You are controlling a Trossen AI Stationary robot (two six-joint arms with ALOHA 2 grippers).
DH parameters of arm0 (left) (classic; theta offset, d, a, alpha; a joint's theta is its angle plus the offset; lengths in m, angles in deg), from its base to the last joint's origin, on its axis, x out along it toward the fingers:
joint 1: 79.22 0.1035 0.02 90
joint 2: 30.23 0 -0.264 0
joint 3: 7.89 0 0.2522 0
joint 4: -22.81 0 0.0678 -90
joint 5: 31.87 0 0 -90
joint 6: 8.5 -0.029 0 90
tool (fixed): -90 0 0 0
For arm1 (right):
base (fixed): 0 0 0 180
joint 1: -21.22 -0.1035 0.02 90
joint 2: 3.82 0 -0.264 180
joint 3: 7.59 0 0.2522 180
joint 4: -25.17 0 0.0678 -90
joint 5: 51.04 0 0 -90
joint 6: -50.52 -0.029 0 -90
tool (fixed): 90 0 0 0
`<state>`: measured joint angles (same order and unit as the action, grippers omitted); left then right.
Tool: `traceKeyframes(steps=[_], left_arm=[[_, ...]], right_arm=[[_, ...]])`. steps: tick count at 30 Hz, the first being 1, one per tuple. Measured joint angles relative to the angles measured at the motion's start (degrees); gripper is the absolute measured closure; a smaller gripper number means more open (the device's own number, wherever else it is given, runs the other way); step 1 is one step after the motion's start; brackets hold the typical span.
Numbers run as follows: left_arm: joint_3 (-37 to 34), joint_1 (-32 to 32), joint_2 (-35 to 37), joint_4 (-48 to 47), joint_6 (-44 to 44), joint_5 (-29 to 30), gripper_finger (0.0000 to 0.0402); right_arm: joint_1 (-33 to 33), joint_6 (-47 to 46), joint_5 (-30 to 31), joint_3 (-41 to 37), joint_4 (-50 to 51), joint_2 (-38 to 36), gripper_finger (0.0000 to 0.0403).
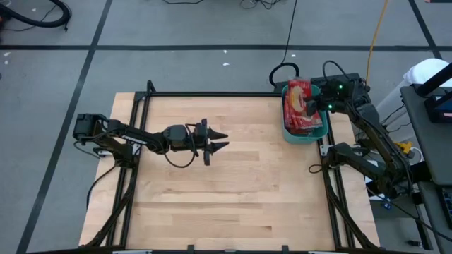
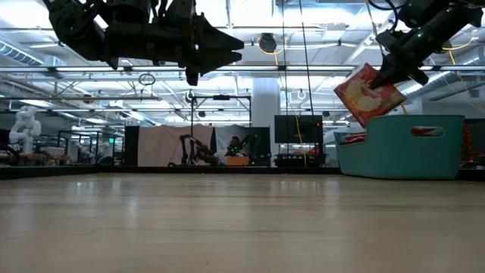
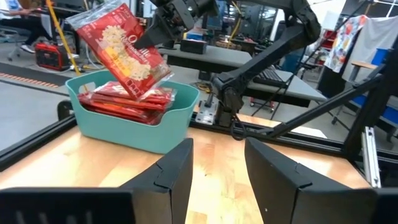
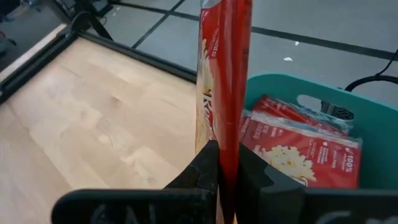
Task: Sort popcorn bags into baskets
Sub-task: Put the red popcorn bag into the green bin
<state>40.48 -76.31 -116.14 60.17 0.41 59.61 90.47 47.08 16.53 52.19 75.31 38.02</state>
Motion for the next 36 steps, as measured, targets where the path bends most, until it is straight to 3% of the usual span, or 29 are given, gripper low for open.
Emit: traceKeyframes(steps=[8, 14, 25, 30, 36], left_arm=[[0.0, -0.4, 0.0, -0.1, 0.2, -0.6, 0.0258], [0.0, -0.7, 0.0, -0.1, -1.0, -0.6, 0.0264], [0.0, -0.7, 0.0, 0.0, -1.3, -0.6, 0.0257], [0.0, -0.7, 0.0, 0.0, -1.2, -0.6, 0.0256], [0.0, -0.7, 0.0, 0.0, -1.2, -0.6, 0.0256]], right_arm=[[-2.0, -4.8, 0.4, 0.0, 7.0, -3.2, 0.0390], [-7.1, -8.1, 10.6, -1.8, 9.4, -10.0, 0.0390], [-7.3, -8.9, 16.3, -4.7, 8.5, -10.2, 0.0386], [-7.2, -7.9, 21.2, -4.7, 8.6, -8.8, 0.0358], [-7.2, -7.0, 25.2, -4.8, 9.3, -7.3, 0.0292]])
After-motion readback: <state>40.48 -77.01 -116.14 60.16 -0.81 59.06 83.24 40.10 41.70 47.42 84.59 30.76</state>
